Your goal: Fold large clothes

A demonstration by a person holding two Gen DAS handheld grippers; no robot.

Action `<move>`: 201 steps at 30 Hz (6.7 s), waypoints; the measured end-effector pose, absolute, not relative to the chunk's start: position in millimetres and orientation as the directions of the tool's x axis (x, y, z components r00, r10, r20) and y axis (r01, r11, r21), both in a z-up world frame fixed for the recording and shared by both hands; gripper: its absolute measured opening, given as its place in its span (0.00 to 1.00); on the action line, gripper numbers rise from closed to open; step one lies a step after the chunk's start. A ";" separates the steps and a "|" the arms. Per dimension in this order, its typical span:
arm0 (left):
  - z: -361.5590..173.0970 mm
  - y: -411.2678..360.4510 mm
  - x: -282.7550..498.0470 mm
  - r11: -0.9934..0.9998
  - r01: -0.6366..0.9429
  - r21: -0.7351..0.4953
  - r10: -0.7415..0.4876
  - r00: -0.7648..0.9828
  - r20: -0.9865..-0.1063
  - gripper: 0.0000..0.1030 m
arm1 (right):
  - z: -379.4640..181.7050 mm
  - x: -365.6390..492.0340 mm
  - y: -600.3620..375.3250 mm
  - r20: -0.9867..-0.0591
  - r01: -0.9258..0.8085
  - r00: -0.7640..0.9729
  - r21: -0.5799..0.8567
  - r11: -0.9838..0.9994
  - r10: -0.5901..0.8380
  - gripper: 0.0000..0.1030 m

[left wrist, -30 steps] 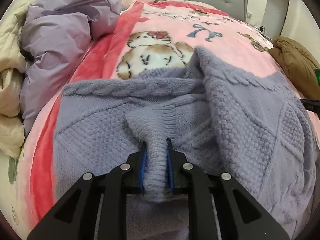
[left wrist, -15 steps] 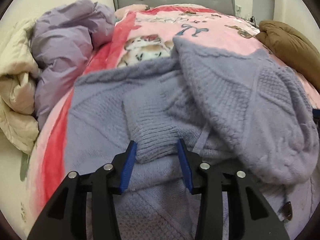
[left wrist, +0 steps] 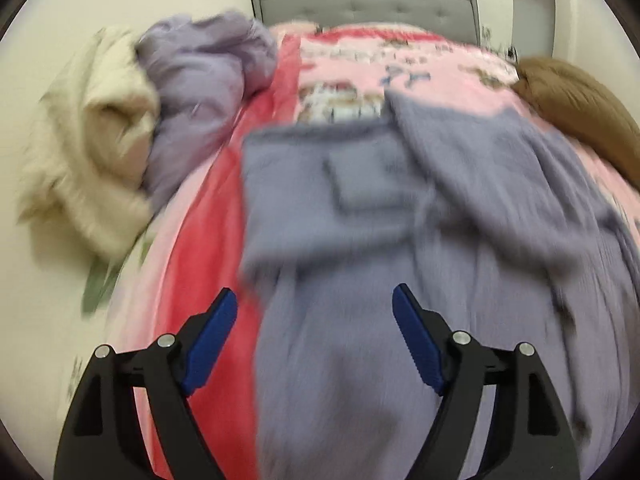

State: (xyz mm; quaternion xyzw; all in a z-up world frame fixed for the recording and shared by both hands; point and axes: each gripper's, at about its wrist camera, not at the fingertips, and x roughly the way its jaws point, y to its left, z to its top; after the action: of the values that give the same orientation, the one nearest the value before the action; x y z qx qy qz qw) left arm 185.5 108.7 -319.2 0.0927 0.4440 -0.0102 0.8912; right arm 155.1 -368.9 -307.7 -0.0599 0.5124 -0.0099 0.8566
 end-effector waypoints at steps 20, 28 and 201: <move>-379.2 160.0 1.1 0.988 0.150 -0.045 -0.085 0.268 -0.960 0.78 | -363.1 -59.1 -351.7 -0.977 0.291 0.203 -0.004 0.957 -0.066 0.75; -393.5 146.2 -21.1 0.967 0.230 -0.108 -0.162 0.231 -0.959 0.41 | -384.3 -71.3 -329.4 -0.982 0.287 0.174 -0.016 0.958 -0.069 0.72; -352.8 168.2 379.0 0.991 0.106 -0.087 -0.126 0.462 -0.878 0.81 | -347.3 367.2 -351.3 -0.908 -0.136 0.418 -0.040 0.990 0.021 0.65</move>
State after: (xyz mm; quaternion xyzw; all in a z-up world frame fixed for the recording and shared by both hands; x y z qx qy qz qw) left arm 379.0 168.2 -352.9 -0.0098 0.5143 -0.0679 0.8548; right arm 367.2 -351.3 -347.3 -0.0534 0.5375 0.0465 0.8403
